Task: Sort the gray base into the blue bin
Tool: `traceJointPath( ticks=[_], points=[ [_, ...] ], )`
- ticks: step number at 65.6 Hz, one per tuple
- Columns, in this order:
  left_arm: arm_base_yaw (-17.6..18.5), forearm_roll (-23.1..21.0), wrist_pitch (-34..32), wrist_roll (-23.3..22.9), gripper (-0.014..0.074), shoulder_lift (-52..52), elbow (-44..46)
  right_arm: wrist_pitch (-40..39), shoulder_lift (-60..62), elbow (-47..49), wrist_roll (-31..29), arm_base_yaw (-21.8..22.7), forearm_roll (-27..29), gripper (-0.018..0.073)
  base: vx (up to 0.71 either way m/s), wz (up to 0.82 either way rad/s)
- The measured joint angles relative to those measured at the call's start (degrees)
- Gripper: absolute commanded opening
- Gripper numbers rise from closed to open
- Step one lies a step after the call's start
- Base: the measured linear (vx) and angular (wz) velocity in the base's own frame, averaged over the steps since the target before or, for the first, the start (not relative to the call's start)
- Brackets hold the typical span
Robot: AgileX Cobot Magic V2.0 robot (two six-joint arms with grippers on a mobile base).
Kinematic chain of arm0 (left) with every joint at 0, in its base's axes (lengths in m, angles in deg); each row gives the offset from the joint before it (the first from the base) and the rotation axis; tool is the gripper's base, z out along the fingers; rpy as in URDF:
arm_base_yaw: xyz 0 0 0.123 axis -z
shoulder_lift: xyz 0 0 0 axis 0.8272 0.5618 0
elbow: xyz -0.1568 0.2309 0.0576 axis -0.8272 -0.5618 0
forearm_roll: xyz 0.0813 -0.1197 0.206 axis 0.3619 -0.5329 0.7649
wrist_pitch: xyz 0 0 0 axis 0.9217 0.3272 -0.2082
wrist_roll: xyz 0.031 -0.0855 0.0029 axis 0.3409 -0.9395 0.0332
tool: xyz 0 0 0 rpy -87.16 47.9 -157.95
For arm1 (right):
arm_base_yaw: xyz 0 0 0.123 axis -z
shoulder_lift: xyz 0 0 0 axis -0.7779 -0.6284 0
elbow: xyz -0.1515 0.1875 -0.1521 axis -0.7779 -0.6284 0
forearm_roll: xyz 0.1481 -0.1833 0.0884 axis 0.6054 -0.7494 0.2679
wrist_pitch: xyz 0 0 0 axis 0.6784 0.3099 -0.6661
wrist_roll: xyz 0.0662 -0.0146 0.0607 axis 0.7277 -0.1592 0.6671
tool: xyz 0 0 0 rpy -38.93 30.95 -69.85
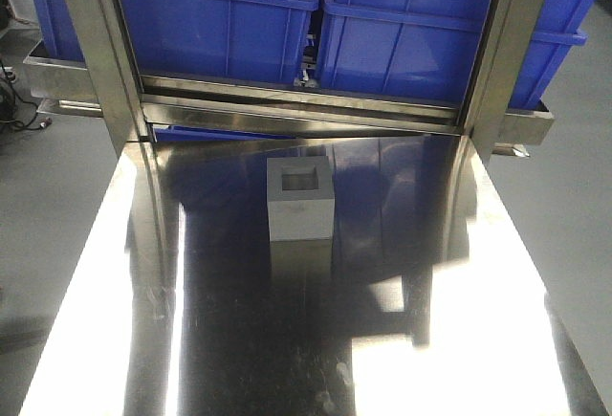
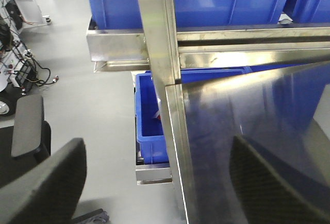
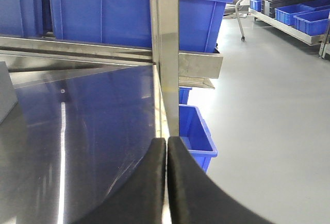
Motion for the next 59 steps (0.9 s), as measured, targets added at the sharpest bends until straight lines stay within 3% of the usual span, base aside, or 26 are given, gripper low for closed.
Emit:
traceJointPath(
  ticks=[9,18,35,59],
  points=[
    [0.2,-2.9,0.0,2.6,0.0595,5.4,4.5,0.0,0.0,0.0,0.0,0.0,0.0,-0.0005,0.00,0.00],
    [2.6,-4.4,0.0,4.2,0.0594,10.5,7.7,0.0,0.0,0.0,0.0,0.0,0.0,-0.0005,0.00,0.00],
    [12.1,-4.7,-0.1,4.4,0.0594,20.1,13.7,0.0,0.0,0.0,0.0,0.0,0.0,-0.0005,0.00,0.00],
    [24.0,-4.7,2.1,-0.4,0.0594,37.2,27.0,0.0,0.0,0.0,0.0,0.0,0.0,-0.0005,0.00,0.00]
  ],
)
